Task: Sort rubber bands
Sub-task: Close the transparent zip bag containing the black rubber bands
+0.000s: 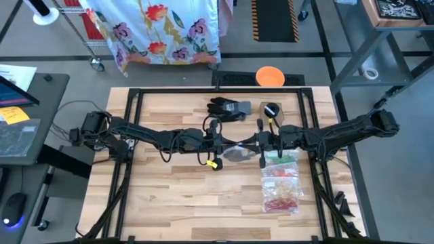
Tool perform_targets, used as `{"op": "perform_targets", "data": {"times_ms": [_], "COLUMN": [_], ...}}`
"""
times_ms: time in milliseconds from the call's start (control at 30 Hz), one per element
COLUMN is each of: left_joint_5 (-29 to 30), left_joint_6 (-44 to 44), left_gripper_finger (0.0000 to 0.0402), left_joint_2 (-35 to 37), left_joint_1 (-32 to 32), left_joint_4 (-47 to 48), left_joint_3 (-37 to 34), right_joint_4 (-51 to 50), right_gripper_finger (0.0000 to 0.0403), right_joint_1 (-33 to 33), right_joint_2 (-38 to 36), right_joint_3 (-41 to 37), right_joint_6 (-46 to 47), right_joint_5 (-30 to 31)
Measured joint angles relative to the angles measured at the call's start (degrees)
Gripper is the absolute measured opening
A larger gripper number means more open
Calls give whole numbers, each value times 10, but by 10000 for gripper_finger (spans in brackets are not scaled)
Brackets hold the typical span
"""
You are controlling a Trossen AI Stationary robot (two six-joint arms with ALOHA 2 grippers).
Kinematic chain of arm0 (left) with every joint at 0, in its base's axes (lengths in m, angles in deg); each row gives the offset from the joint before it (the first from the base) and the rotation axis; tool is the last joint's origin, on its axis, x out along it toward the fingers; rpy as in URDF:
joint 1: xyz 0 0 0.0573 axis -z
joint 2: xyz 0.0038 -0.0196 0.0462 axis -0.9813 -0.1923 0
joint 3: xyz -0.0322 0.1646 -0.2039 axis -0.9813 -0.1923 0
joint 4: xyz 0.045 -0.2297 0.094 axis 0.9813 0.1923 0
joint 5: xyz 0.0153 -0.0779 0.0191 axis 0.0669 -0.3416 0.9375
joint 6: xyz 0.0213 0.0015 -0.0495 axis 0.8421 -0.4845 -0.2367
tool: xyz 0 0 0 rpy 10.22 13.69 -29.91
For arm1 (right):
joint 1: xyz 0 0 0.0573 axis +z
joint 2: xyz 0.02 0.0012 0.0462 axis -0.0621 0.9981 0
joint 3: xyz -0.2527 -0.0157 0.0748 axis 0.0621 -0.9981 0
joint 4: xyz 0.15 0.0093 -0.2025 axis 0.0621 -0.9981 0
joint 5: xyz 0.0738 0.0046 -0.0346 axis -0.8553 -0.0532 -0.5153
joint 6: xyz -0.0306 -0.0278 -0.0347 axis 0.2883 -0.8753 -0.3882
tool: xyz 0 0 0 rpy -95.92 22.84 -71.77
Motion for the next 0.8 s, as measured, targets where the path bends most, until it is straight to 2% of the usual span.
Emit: {"op": "perform_targets", "data": {"times_ms": [400, 633, 800], "left_joint_5": [0, 0, 0], "left_joint_6": [0, 0, 0], "left_gripper_finger": [0, 0, 0], "left_joint_2": [0, 0, 0], "left_joint_1": [0, 0, 0], "left_joint_4": [1, -1, -1], "left_joint_3": [0, 0, 0], "right_joint_4": [13, 12, 12], "right_gripper_finger": [66, 65, 41], "right_joint_1": [0, 0, 0], "right_joint_2": [0, 0, 0], "right_joint_3": [0, 0, 0], "right_joint_6": [0, 0, -2], "right_joint_5": [0, 0, 0]}}
